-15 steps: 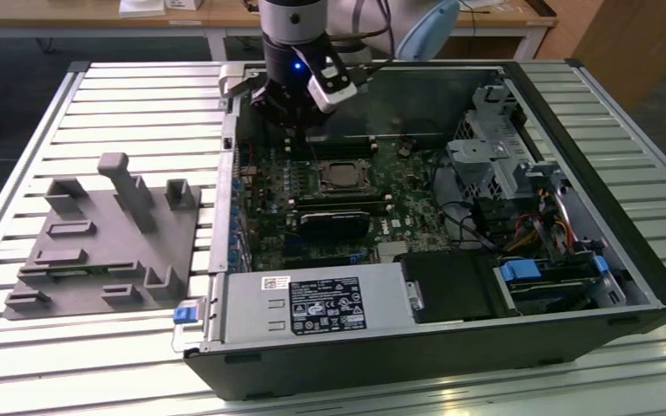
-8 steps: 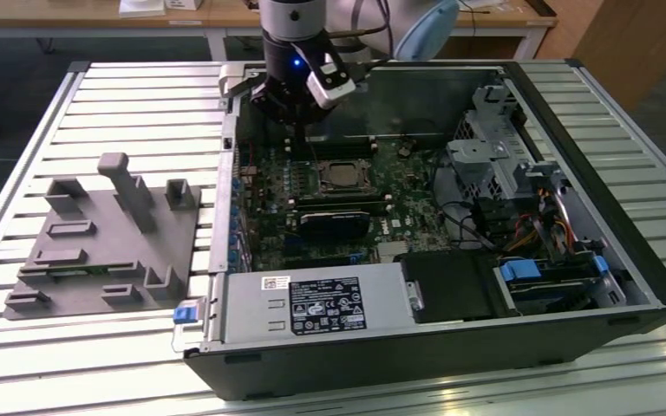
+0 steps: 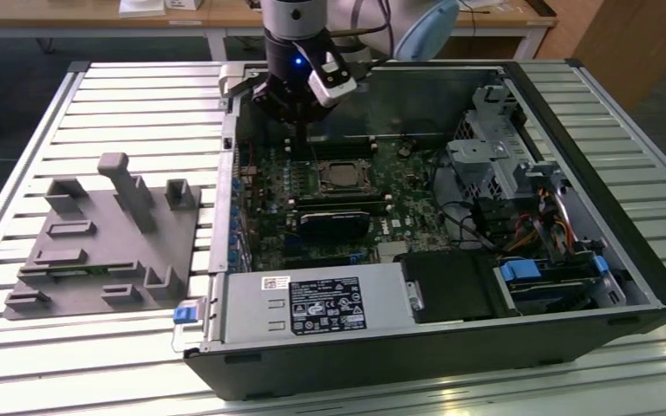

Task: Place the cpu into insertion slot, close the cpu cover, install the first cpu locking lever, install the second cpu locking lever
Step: 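Install the first cpu locking lever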

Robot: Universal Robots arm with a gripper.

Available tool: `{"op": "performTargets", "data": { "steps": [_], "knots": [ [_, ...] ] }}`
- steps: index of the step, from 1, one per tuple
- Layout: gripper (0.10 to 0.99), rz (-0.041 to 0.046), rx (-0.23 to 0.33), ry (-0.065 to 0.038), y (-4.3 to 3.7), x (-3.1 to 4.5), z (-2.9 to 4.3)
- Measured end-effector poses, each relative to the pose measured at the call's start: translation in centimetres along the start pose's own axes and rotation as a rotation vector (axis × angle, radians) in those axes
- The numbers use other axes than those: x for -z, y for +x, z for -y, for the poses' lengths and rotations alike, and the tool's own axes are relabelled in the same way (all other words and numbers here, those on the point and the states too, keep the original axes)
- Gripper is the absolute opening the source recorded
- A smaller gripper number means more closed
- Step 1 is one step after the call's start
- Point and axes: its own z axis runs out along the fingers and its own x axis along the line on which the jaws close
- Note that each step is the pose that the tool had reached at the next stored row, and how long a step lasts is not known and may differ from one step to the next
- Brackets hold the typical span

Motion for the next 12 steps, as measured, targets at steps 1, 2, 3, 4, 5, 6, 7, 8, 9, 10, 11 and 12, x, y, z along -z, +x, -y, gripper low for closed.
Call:
{"op": "performTargets", "data": {
  "steps": [1, 2, 3, 4, 5, 6, 7, 8, 9, 10, 11, 12],
  "knots": [
    [0.106, -0.0001, 0.0, 0.0, -0.14, 0.0, -0.01],
    [0.106, -0.0001, 0.0, 0.0, -0.29, -0.01, -0.03],
    [0.106, -0.0001, 0.0, 0.0, -0.47, -0.02, -0.04],
    [0.106, -0.0001, 0.0, 0.0, -0.69, -0.03, -0.05],
    [0.106, -0.0002, 0.0, 0.0, -0.92, -0.03, -0.05],
    [0.106, -0.0002, 0.0, 0.0, -1.16, -0.05, -0.06],
    [0.106, -0.0003, 0.0, 0.0, -1.44, -0.06, -0.07],
    [0.106, -0.0006, 0.0, 0.0, -1.76, -0.08, -0.08],
    [0.106, -0.0009, 0.0, 0.0, -2.1, -0.11, -0.09],
    [0.106, -0.0014, 0.0, 0.0, -2.47, -0.14, -0.09],
    [0.106, -0.002, 0.0, 0.0, -2.8, -0.17, -0.08],
    [0.106, -0.0023, 0.0, 0.0, -3.07, -0.2, -0.08]
  ]
}}
